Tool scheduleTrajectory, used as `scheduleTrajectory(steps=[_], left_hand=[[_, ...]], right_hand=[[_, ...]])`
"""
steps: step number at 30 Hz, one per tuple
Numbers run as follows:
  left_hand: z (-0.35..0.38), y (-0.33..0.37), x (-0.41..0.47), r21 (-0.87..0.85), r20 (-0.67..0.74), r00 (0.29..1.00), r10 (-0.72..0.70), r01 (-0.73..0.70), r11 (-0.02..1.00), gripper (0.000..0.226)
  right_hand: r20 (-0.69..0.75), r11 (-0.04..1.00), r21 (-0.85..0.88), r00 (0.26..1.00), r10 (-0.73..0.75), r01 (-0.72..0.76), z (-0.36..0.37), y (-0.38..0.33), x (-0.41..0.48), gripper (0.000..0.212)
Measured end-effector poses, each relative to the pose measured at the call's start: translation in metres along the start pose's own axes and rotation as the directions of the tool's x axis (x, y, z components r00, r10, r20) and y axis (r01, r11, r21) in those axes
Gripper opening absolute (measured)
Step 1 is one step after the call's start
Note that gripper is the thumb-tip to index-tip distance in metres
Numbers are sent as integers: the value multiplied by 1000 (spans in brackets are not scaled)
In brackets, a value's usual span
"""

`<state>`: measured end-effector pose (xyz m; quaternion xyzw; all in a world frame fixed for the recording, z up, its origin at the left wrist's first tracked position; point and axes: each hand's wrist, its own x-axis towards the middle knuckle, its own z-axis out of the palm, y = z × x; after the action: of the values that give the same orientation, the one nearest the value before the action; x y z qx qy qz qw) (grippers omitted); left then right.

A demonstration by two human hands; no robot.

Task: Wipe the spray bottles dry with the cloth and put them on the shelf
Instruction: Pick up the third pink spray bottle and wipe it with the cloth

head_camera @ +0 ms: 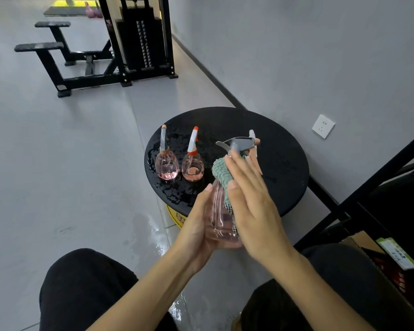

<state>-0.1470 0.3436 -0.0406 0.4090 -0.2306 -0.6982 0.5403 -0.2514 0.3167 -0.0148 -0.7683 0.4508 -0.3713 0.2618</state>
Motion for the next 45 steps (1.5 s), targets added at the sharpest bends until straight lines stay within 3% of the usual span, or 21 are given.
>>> scheduleTrajectory(steps=[7, 14, 23, 29, 38, 45], left_hand=[[-6, 8, 4, -92, 10, 999, 41, -40, 995, 43], [-1, -3, 2, 18, 10, 1000, 0, 0, 1000, 43], [-6, 3, 8, -60, -71, 994, 88, -92, 994, 42], [1, -5, 3, -56, -1, 999, 35, -35, 998, 46], [-9, 0, 7, -59, -51, 994, 94, -97, 993, 42], [1, -9, 2, -11, -33, 999, 10, -10, 1000, 43]], right_hand=[[31, 986, -139, 995, -90, 94, 15, -11, -49, 58], [9, 993, -121, 1000, 11, -10, 2, -2, 0, 60], [41, 963, -234, 991, -129, 135, 16, -14, -52, 56], [8, 998, -68, 1000, -2, 3, 3, -5, -5, 57], [70, 952, -282, 992, -105, 121, 13, -16, -43, 55], [124, 978, -209, 992, 14, 13, -3, -6, 0, 58]])
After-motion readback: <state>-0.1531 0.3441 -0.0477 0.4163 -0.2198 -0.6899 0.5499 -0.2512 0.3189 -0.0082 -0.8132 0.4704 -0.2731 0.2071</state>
